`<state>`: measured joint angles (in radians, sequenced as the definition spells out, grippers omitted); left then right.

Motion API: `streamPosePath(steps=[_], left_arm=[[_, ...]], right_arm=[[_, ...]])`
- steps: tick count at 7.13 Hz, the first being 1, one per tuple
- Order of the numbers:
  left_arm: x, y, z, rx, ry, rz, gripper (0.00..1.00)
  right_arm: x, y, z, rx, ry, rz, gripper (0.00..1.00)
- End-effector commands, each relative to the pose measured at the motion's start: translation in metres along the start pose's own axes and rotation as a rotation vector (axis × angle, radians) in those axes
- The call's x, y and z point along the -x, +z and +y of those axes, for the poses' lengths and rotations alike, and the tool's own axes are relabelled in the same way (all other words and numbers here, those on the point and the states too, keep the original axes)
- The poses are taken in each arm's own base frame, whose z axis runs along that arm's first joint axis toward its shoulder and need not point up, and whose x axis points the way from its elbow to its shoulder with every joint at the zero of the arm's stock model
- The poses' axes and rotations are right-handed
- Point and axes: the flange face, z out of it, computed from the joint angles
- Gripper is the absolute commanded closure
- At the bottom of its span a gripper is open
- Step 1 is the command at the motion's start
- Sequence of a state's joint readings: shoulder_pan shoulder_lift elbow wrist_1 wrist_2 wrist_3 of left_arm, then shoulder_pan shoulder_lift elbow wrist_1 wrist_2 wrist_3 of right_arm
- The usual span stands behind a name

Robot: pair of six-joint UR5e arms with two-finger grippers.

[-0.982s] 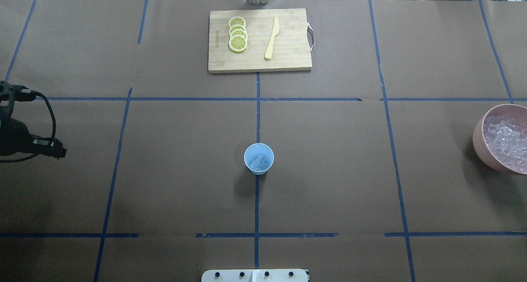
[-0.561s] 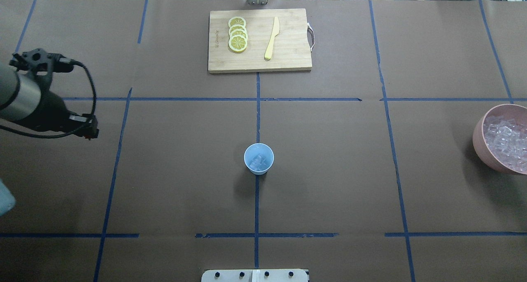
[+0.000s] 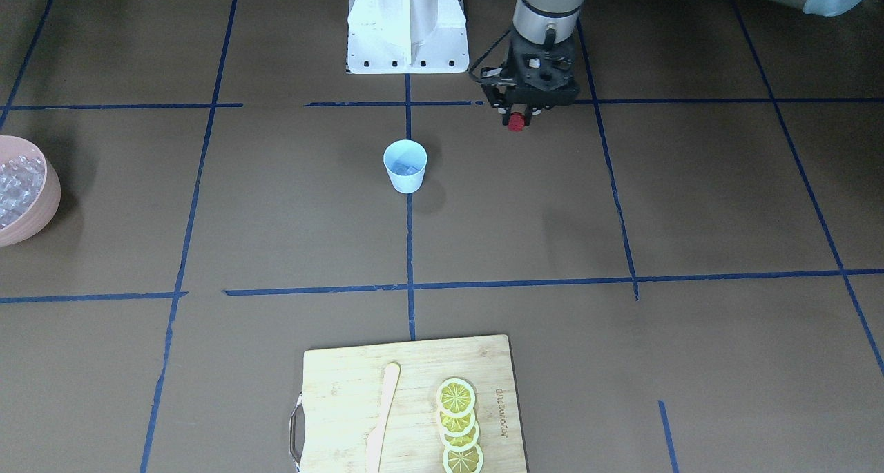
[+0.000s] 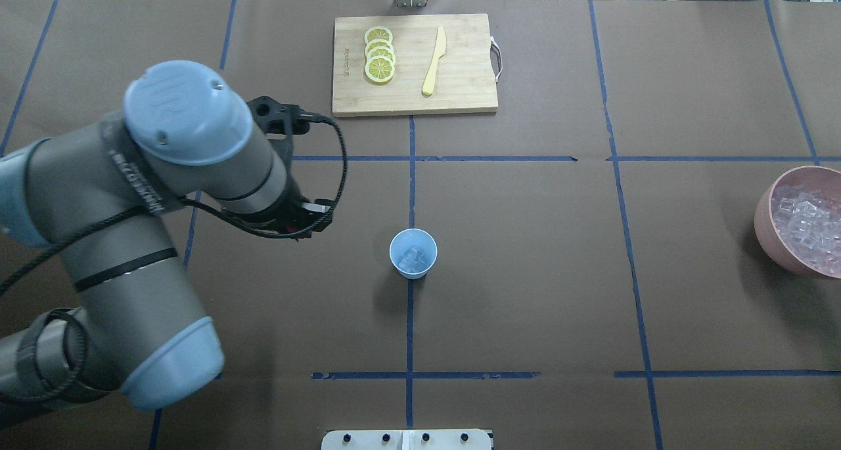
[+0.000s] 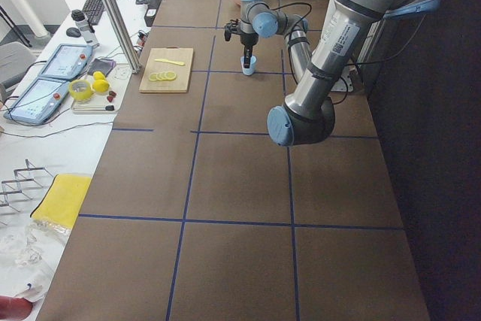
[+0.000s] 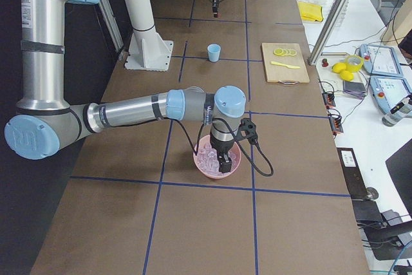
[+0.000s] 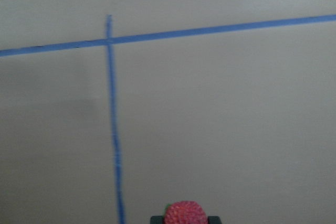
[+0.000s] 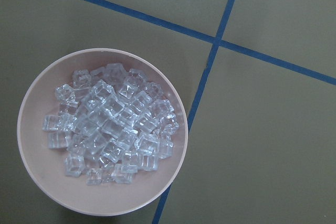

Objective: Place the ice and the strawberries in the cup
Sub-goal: 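Lift the strawberry with the left gripper and carry it over the cup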

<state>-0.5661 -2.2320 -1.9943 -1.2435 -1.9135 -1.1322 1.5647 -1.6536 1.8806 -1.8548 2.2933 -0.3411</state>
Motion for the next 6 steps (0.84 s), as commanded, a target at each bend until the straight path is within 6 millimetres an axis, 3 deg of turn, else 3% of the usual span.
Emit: streamPosePath(steps=[1,2,3,6], left_arm=[[-0.091,0.012,-0.006,-0.015,-0.059,-0.008,1.0],[-0.116,0.024,-0.012,-0.008,-0.087,-0.018,1.0],[-0.128,0.04,0.002,0.003,-0.093,0.016,1.0],[-0.129,0.053,0.0,0.004,-0.121,0.001,1.0]], right_arm=[[0.0,0.0,0.0,-0.001,-0.001,0.0,0.01],[0.0,0.0,0.0,0.0,0.0,0.0,0.01],[0.0,0.0,0.0,0.0,0.0,0.0,0.01],[0.0,0.0,0.0,-0.001,-0.001,0.002,0.01]])
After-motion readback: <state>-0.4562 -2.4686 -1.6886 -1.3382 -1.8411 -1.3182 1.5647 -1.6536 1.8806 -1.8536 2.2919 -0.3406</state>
